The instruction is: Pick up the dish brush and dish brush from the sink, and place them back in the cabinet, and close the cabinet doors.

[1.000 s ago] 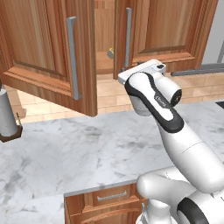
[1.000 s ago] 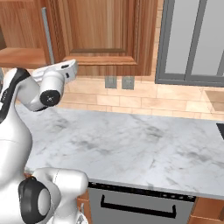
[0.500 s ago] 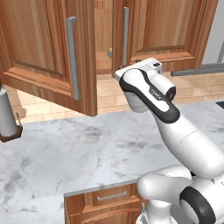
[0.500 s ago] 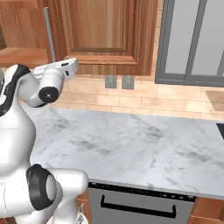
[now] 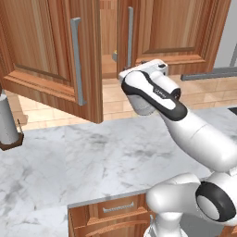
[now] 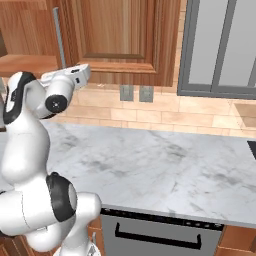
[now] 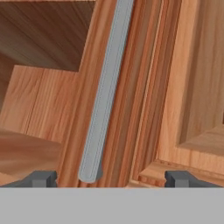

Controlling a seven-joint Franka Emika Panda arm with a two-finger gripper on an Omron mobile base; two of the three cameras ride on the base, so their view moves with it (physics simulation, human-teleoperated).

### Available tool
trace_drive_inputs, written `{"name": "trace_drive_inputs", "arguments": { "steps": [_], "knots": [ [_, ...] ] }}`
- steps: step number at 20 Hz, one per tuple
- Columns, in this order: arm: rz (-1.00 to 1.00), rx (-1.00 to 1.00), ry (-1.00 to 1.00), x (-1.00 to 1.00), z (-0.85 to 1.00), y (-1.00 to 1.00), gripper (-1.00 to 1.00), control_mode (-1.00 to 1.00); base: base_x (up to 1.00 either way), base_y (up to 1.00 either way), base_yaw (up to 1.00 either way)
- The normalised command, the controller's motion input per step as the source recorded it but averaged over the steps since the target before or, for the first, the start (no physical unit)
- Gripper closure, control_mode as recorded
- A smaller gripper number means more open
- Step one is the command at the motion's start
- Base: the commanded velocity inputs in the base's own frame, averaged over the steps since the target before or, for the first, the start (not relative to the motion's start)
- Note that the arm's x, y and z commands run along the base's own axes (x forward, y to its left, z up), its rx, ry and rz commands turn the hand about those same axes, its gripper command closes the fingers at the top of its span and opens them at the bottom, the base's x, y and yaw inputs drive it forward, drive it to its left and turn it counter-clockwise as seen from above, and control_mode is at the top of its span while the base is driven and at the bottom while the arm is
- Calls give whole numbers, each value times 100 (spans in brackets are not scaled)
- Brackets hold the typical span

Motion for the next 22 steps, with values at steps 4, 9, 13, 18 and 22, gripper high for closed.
{"name": "trace_drive_inputs", "arguments": {
  "steps": [4, 9, 13, 18, 22],
  "knots": [
    [-2, 0, 0, 20, 0, 0, -100, -100, 0, 0, 0],
    [-3, 0, 0, 20, 0, 0, -100, -100, 0, 0, 0],
    [-2, 0, 0, 17, 0, 0, -100, -100, 0, 0, 0],
    [0, 0, 0, -3, 0, 0, -100, -100, 0, 0, 0],
    [0, 0, 0, -33, 1, 7, -100, -100, 0, 0, 0]
  ]
}}
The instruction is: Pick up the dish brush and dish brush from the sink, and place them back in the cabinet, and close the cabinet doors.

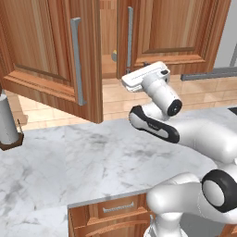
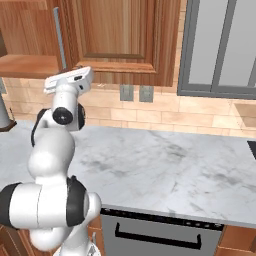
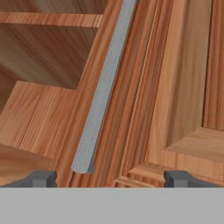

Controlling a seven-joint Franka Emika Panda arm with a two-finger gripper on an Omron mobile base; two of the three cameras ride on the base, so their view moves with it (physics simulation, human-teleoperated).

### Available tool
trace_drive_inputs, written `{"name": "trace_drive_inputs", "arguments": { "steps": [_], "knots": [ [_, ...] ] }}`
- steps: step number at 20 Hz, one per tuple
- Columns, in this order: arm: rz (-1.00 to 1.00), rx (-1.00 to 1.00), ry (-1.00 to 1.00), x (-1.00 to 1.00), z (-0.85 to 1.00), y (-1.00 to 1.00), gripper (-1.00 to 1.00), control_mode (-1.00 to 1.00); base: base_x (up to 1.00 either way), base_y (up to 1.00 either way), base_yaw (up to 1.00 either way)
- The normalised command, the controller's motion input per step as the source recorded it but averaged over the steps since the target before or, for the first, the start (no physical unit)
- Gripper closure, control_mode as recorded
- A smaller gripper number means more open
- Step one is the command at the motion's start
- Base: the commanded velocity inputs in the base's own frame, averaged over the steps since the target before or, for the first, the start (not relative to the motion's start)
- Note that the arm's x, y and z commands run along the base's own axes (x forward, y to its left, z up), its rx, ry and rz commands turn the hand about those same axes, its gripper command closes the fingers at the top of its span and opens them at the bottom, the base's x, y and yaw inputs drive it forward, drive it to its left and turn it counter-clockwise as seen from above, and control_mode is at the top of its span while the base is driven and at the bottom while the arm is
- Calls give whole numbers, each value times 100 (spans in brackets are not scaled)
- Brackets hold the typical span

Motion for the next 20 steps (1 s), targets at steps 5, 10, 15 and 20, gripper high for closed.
{"name": "trace_drive_inputs", "arguments": {
  "steps": [5, 10, 15, 20],
  "knots": [
    [0, 0, 0, -38, 1, 8, -100, -100, 0, 0, 0],
    [0, 0, 0, -44, 7, 2, -100, -100, 0, 0, 0],
    [-4, 0, 0, -55, 19, 0, -100, -100, 0, 0, 0],
    [-11, 0, 4, -62, 31, 0, -100, -100, 0, 0, 0]
  ]
}}
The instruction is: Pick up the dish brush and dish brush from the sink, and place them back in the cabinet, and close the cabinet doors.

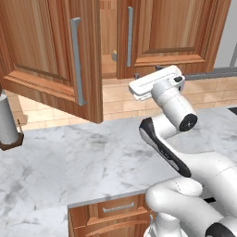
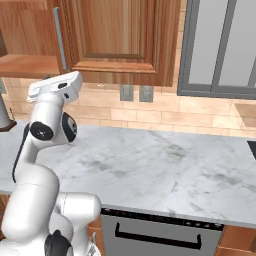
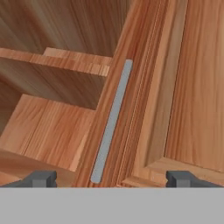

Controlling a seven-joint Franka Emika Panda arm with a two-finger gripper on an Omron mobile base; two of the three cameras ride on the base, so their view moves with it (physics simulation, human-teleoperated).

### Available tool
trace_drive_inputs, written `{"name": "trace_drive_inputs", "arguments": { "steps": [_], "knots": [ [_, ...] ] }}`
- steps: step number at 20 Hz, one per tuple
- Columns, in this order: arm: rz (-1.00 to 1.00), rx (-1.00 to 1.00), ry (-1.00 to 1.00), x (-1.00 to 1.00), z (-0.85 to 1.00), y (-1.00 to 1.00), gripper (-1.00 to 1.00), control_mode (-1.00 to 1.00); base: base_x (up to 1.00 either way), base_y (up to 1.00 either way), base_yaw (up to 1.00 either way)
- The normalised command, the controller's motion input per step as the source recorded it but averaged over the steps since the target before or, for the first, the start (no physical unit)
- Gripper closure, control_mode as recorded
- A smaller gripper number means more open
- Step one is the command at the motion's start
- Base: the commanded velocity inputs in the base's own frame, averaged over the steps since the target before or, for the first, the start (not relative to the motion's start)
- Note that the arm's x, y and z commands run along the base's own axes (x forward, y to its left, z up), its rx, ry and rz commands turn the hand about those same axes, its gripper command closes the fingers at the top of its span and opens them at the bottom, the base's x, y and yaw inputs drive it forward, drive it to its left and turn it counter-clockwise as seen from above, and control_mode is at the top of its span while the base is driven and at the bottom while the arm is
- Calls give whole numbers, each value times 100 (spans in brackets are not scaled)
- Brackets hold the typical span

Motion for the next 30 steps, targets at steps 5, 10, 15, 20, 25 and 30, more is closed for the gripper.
{"name": "trace_drive_inputs", "arguments": {
  "steps": [5, 10, 15, 20, 25, 30],
  "knots": [
    [-9, 0, 4, -68, 19, 0, -100, -100, 0, 0, 0],
    [-9, 0, 2, -62, 13, 0, -100, -100, 0, 0, 0],
    [-8, 0, 0, -59, 8, 0, -100, -100, 0, 0, 0],
    [-8, 0, 0, -61, 9, 0, -100, -100, 0, 0, 0],
    [-8, 0, 0, -59, 12, 0, -100, -100, 0, 0, 0],
    [-9, 0, 1, -53, 15, 0, -100, -100, 0, 0, 0]
  ]
}}
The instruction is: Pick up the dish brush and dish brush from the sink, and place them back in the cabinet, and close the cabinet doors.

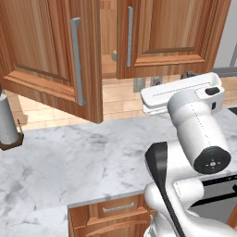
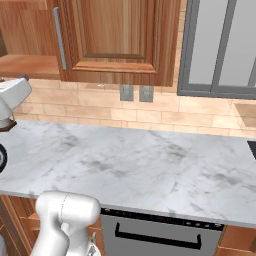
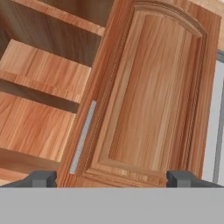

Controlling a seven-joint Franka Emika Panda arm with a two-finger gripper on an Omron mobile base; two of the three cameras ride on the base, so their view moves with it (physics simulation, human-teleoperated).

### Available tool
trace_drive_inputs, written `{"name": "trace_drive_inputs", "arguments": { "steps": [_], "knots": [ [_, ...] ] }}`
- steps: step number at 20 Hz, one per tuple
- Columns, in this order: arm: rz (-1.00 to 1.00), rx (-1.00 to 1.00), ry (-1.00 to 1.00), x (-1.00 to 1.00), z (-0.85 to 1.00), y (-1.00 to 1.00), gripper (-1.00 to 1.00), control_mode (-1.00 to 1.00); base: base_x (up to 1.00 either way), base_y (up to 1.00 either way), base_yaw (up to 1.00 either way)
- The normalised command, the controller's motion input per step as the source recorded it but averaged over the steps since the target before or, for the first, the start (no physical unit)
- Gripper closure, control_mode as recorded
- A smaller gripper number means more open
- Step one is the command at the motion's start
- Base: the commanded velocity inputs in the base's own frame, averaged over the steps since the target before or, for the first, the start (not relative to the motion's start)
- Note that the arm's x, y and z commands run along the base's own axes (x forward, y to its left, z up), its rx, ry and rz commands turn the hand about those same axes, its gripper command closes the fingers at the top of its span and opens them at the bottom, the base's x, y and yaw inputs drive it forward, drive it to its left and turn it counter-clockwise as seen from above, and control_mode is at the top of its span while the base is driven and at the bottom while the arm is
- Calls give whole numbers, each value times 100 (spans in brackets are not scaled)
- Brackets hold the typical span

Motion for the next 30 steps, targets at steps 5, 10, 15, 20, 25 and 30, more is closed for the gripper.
{"name": "trace_drive_inputs", "arguments": {
  "steps": [5, 10, 15, 20, 25, 30],
  "knots": [
    [-5, 0, 1, -43, 2, 4, -100, -100, 0, 0, 0],
    [0, 0, 0, -15, 0, 18, -100, -100, 0, 0, 0],
    [0, 0, 0, -16, 0, 20, -100, -100, 0, 0, 0],
    [0, 0, 0, -19, 0, 23, -100, -100, 0, 0, 0],
    [0, 0, -2, -25, 0, 28, -100, -100, 0, 0, 0],
    [8, 0, 0, -22, 0, 30, -100, -100, 0, 0, 0]
  ]
}}
